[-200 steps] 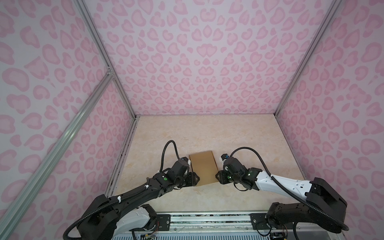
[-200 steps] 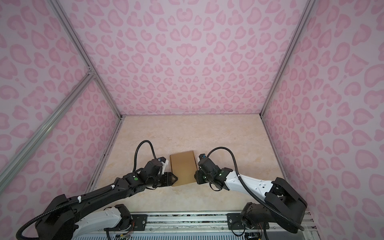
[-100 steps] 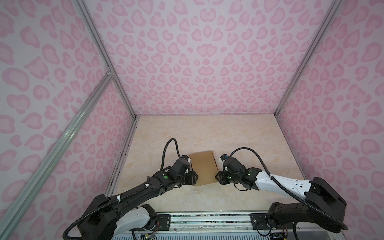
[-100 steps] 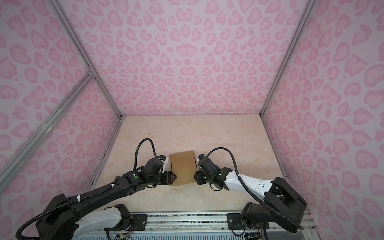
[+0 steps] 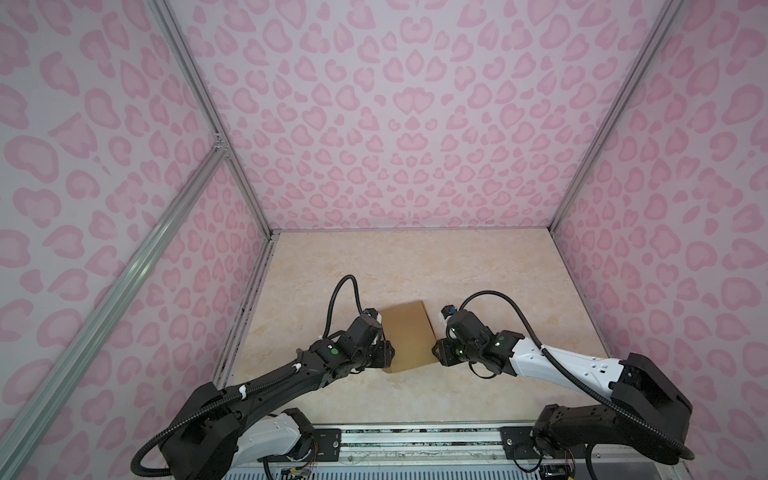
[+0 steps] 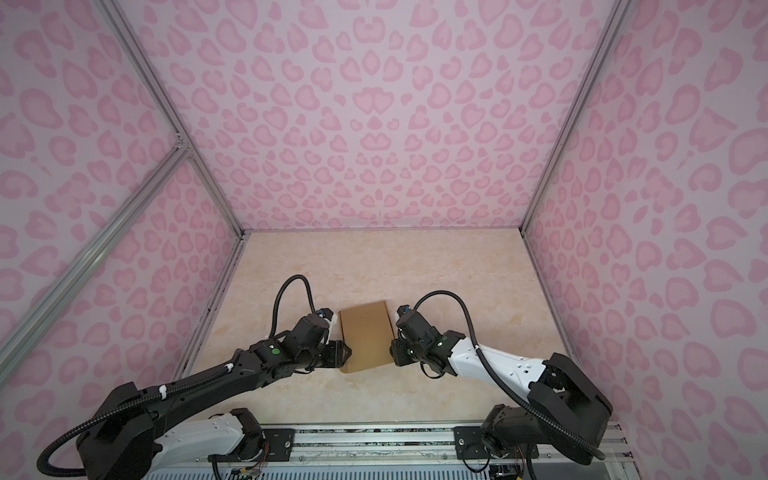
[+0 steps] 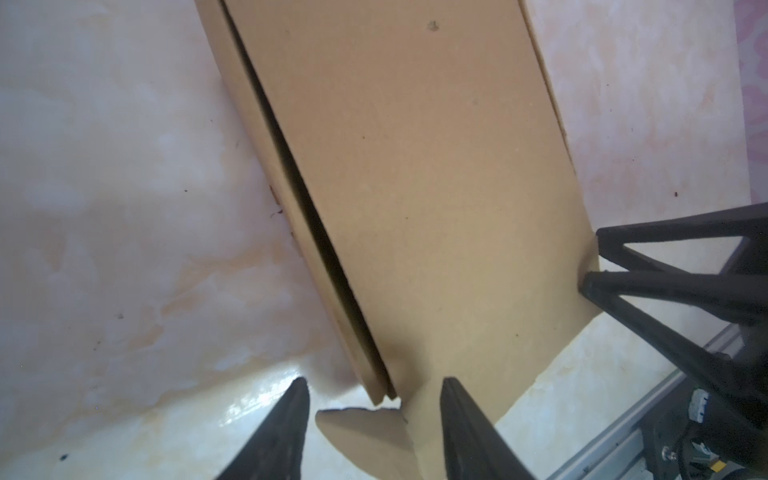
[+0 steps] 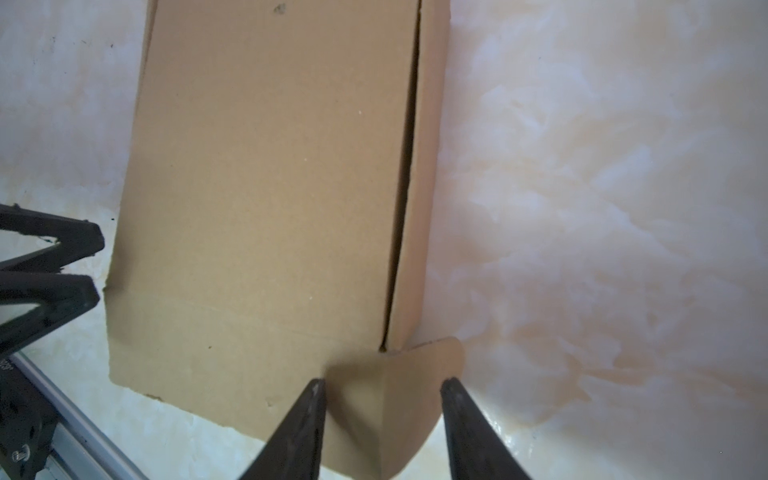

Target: Fold the paper box

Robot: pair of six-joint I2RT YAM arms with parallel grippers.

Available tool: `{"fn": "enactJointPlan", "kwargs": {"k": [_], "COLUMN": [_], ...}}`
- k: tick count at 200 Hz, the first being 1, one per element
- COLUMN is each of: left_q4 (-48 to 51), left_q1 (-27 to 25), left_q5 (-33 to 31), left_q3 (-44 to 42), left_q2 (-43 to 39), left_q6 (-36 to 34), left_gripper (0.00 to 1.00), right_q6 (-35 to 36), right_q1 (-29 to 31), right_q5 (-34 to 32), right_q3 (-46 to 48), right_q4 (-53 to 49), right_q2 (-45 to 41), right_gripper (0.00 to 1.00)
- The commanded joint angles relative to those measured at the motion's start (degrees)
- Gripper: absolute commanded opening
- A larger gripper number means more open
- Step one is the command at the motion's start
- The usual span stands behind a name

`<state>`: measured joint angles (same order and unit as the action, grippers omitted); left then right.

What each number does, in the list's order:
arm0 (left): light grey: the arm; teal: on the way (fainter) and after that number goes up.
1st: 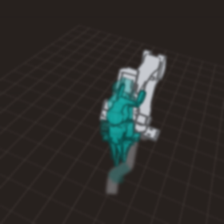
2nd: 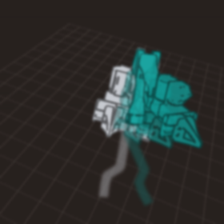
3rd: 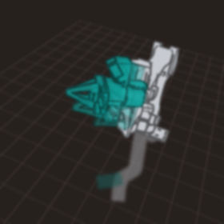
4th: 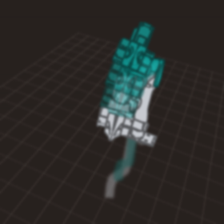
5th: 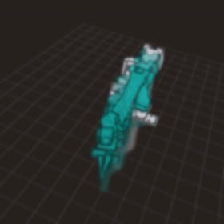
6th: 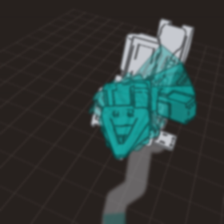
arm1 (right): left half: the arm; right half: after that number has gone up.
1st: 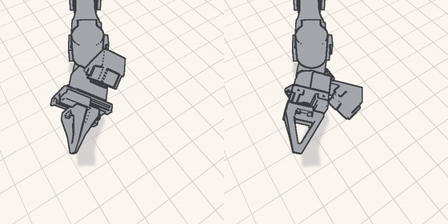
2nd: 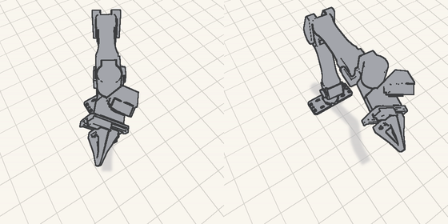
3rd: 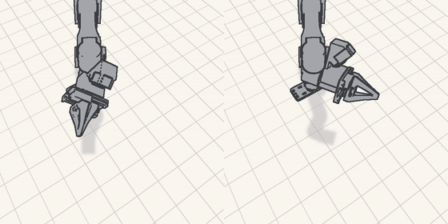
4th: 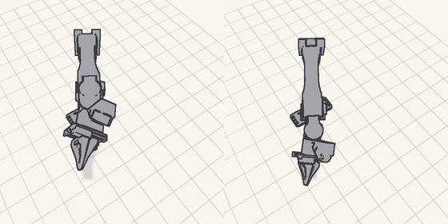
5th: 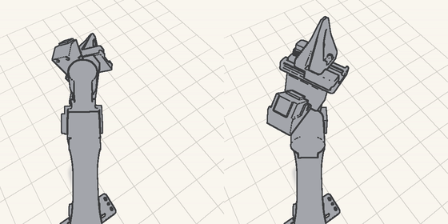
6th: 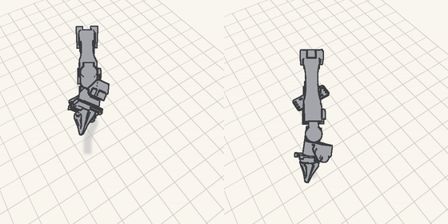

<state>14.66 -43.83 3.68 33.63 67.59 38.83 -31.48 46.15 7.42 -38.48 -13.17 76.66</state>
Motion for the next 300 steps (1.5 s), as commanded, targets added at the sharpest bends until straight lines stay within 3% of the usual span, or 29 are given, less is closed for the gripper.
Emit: {"fn": "enactJointPlan", "kwargs": {"k": [1,92,171,257,300], "left_q4": [-2.54,-7.69,-5.13,-6.09,-6.70], "left_q1": [-0.10,-0.92,-1.04,-1.02,-0.99], "left_q5": [0.69,2.84,1.44,1.95,2.46], "left_q3": [-0.32,-3.74,-2.67,-2.42,-1.81], "left_q2": [0.68,1.99,1.23,1.79,2.34], "left_q6": [-0.43,2.31,0.82,1.16,1.42], "left_gripper": [0.54,0.54,0.54,0.54,0.54], "right_q6": [1.68,1.34,6.10,6.86,6.77], "right_q1": [-0.18,-0.54,-2.99,-4.66,-4.65], "right_q5": [-0.36,4.78,-1.62,8.13,9.06], "right_q3": [-0.37,0.64,-2.09,0.27,1.39], "right_q4": [0.05,3.57,-2.74,5.64,8.73], "right_q2": [1.13,1.72,-0.37,2.89,3.35], "right_gripper": [0.49,0.49,0.54,0.58,0.58]}}
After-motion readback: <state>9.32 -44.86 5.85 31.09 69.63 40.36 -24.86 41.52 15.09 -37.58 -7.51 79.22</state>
